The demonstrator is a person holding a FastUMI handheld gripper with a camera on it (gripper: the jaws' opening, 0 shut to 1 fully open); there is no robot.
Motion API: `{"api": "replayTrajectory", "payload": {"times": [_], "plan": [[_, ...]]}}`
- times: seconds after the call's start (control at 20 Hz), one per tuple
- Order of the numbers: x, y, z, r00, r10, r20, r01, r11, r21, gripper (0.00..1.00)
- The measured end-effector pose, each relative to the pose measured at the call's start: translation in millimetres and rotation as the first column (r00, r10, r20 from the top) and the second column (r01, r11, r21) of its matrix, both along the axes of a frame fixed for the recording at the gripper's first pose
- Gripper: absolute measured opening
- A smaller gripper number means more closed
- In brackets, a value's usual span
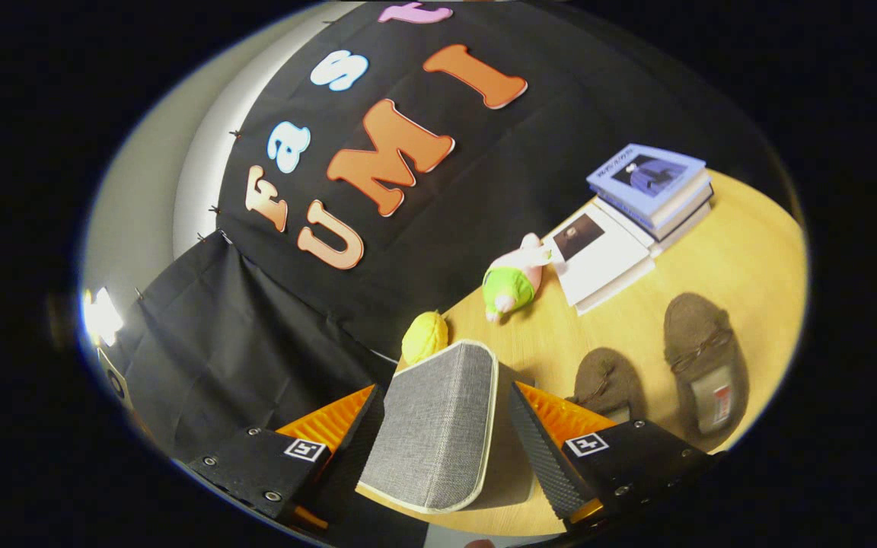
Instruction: Open the storage box then place both shoes into the box .Put the left shoe in first, then the right shoe, with the right side of both shoes facing outward in a uniform manner.
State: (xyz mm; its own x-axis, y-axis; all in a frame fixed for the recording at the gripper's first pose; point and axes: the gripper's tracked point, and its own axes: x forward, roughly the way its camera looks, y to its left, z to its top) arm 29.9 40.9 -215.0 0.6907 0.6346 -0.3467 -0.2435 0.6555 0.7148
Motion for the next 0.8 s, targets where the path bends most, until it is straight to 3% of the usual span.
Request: {"api": "replayTrajectory", "payload": {"times": [0.2,0.65,0.8], "plan": [[-2,15,-30,0.993,0.068,-0.098,-0.058,0.993,0.099,0.98],[-21,54,-76,0.950,0.234,-0.204,-0.209,0.968,0.140,0.98],[-21,61,-91,0.937,0.256,-0.237,-0.233,0.965,0.122,0.98]]}}
